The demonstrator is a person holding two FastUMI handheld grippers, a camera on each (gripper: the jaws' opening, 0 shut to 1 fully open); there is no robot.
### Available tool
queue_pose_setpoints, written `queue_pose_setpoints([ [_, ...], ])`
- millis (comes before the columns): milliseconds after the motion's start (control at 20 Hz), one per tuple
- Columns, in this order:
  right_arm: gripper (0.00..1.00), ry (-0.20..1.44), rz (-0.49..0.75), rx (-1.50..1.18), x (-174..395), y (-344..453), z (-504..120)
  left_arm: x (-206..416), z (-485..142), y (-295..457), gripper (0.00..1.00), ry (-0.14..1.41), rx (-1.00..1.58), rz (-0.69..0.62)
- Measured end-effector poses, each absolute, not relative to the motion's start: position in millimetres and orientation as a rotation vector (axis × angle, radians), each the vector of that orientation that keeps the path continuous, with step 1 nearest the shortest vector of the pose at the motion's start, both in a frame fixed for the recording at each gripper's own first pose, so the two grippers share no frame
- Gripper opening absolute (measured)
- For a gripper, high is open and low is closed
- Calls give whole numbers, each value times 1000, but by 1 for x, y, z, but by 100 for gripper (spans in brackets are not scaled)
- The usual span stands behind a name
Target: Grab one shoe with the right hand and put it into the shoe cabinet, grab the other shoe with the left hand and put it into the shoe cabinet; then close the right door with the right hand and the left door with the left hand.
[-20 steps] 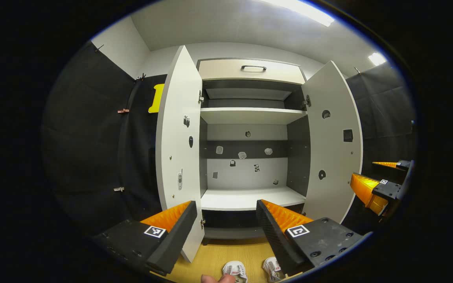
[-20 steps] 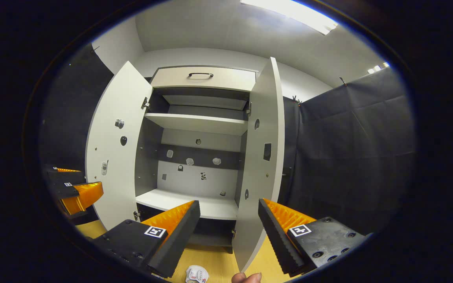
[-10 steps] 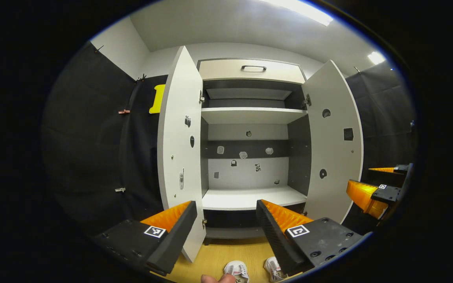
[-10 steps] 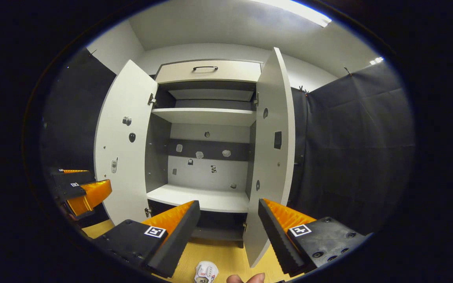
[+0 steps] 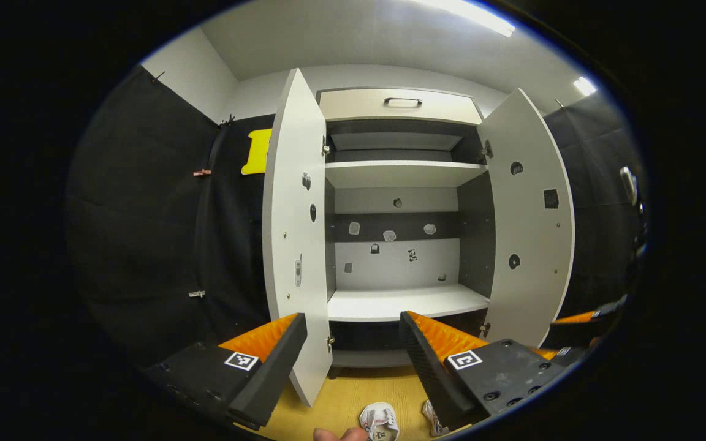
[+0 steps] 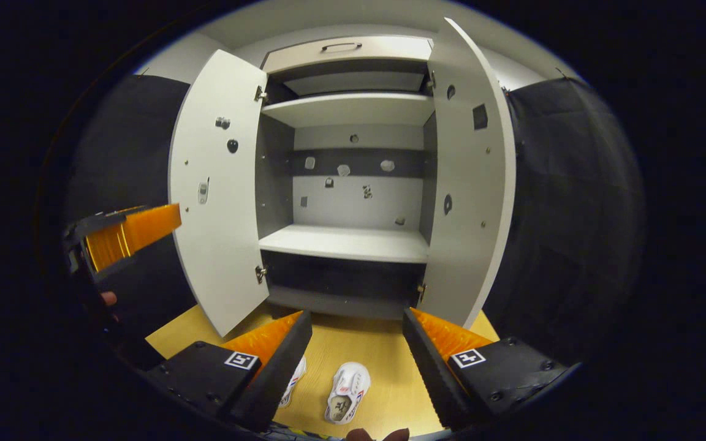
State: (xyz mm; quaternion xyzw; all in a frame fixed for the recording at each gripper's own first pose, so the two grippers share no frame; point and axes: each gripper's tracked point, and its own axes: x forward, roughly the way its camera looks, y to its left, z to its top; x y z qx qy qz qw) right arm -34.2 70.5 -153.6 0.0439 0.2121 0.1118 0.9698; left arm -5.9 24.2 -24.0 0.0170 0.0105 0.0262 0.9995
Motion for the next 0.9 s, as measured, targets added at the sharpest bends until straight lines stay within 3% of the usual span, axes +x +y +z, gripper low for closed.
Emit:
queue_pose_setpoints([
  [350,97,742,293,156,-80,101,-285,-12,-40,35,96,52,48,85],
  [500,75,855,265,226,-92,106,-341,-14,-45,38,96,66,63,97],
  [550,72,882,246,246,-94,107,-356,-15,-47,39,96,70,68,101],
  [650,51,937,213,270,-98,107,-386,-17,-50,41,96,77,75,108],
  [700,48,955,191,271,-95,106,-401,-19,-50,43,96,80,78,111],
  [800,31,995,186,280,-96,113,-424,-20,-54,44,96,86,82,116],
  [850,41,1007,187,277,-95,116,-433,-22,-57,44,96,90,83,116],
  [900,31,1015,187,268,-93,119,-442,-22,-58,44,96,94,85,117],
])
